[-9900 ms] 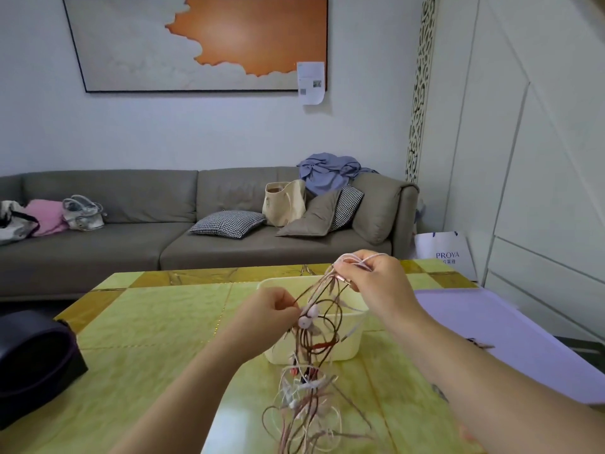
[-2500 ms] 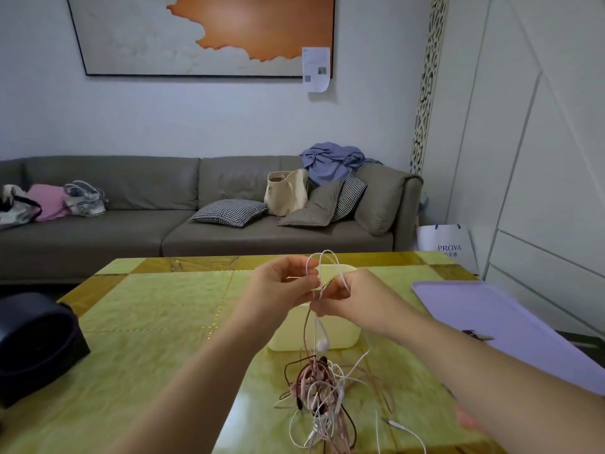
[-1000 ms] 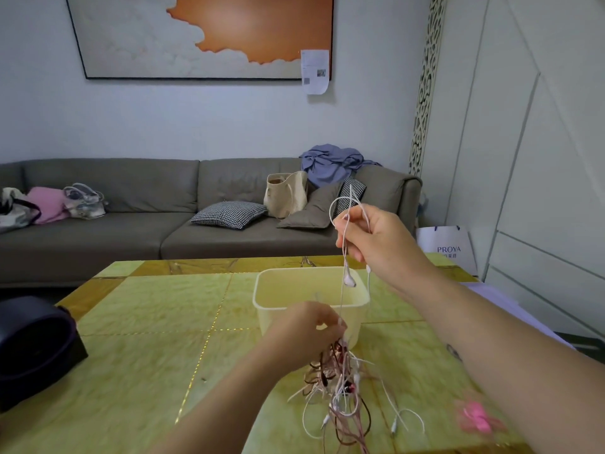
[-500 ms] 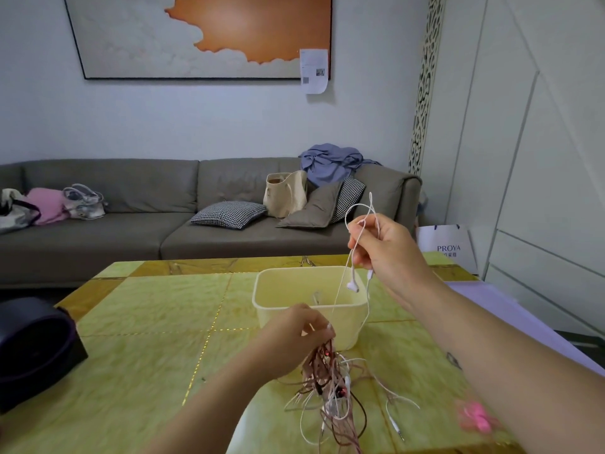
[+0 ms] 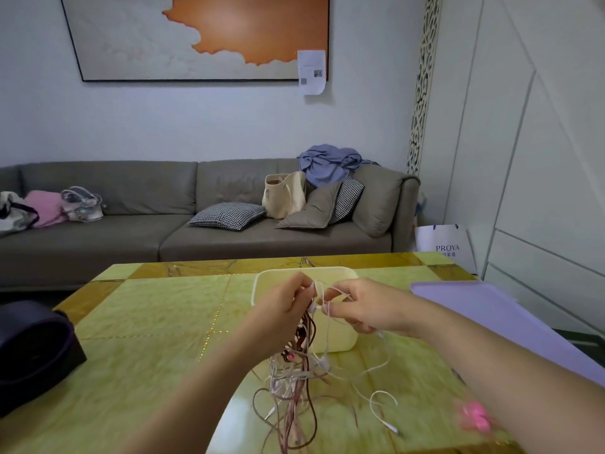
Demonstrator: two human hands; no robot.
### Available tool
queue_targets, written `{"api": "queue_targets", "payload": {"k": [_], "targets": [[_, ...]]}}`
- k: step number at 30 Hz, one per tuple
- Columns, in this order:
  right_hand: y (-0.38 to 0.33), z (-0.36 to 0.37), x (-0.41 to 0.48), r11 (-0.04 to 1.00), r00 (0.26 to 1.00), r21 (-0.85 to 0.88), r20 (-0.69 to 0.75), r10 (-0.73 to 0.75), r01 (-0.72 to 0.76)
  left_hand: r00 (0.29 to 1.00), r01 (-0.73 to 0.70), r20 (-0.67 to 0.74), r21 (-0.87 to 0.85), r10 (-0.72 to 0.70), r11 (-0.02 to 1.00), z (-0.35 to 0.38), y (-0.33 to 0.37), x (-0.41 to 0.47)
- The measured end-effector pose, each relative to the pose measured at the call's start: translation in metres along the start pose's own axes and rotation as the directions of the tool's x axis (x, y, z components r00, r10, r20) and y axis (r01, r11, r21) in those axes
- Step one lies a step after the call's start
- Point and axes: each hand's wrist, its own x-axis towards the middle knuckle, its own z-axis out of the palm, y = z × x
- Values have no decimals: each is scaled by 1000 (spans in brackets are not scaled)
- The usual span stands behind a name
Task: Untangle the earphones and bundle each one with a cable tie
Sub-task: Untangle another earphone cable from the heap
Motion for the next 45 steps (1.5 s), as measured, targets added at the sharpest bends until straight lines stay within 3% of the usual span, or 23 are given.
{"api": "queue_targets", "payload": {"k": [4, 7, 9, 15, 21, 26, 30, 34, 36, 38, 40, 41, 43, 45], "targets": [[-1, -2, 1, 998, 998, 43, 38, -45, 44, 995, 60, 83, -123, -50, 991, -5, -5, 2], [-3, 4, 7, 999, 994, -26, -97, -48, 46, 995, 70, 87, -214, -53, 974, -6, -6, 2], [-2, 10, 13, 998, 980, -44, -192, -50, 42, 994, 75, 93, -214, -56, 974, -5, -4, 0], [-1, 8, 14, 997, 965, -75, -261, 6, -26, 989, 105, 131, -257, -73, 961, -8, -6, -4], [-2, 13, 16, 1000, 962, 18, -271, 7, -2, 992, 102, 96, -274, -78, 956, -5, -9, -3], [-3, 16, 13, 998, 957, 52, -290, -25, 42, 993, 111, 65, -193, -100, 975, -4, -15, -4], [-12, 8, 13, 953, 961, 295, -276, 11, 74, 990, 133, 56, -80, -129, 988, -6, -19, -6], [-30, -4, 9, 875, 993, 484, -90, 71, -18, 977, 183, 122, -70, -174, 981, -7, -22, -10], [-34, -9, 8, 919, 996, 391, -45, 79, -55, 973, 197, 133, -57, -189, 979, -7, -23, -12], [-37, -11, 5, 998, 998, -37, -54, 45, -47, 969, 218, 138, -69, -207, 974, -8, -25, -13], [-35, -9, 3, 841, 999, -540, 22, 38, -20, 964, 241, 139, -82, -228, 967, -9, -25, -14], [-32, -8, 2, 750, 995, -661, 69, 75, -11, 962, 250, 138, -97, -236, 963, -9, -24, -13], [-25, -9, 2, 714, 981, -701, 136, 141, -6, 959, 270, 128, -140, -253, 953, -11, -21, -13], [-23, -10, 1, 801, 976, -598, 177, 129, 2, 956, 283, 116, -139, -268, 949, -11, -19, -13]]}}
